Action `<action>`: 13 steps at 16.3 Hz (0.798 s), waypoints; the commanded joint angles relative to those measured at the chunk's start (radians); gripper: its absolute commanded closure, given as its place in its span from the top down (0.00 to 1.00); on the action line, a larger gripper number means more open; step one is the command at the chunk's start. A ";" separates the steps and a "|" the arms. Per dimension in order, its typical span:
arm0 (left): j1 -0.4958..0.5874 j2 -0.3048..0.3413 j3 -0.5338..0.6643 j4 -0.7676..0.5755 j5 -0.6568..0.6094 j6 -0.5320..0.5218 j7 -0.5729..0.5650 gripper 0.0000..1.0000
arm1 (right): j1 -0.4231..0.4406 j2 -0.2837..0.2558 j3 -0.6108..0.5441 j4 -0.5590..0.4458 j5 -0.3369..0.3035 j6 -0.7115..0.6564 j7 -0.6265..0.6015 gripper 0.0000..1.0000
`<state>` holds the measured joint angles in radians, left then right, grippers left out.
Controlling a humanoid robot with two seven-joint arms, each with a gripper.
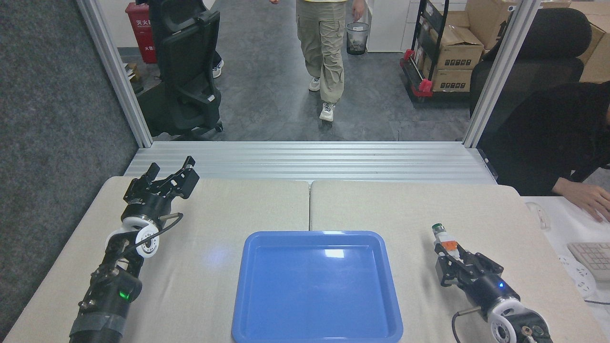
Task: Pick up switch part and place in tray
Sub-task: 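Carry the held switch part with the right gripper over the blue tray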
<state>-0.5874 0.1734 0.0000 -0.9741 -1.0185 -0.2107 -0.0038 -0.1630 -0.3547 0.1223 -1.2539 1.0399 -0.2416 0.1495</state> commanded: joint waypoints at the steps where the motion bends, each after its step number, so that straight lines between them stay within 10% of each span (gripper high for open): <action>1: 0.000 0.000 -0.023 0.000 0.000 0.001 0.001 1.00 | 0.109 0.195 -0.003 -0.479 0.040 0.013 0.071 0.00; 9: 0.000 0.000 -0.023 0.000 0.000 0.001 0.001 1.00 | 0.283 0.212 0.216 -0.476 0.117 0.001 0.070 0.00; 13: 0.000 0.000 -0.023 0.000 0.000 0.001 0.001 1.00 | 0.216 0.230 0.247 -0.434 0.164 0.248 0.076 0.00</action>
<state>-0.5874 0.1734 0.0000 -0.9741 -1.0186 -0.2107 -0.0038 0.0713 -0.1852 0.2570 -1.6166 1.1652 -0.1345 0.2211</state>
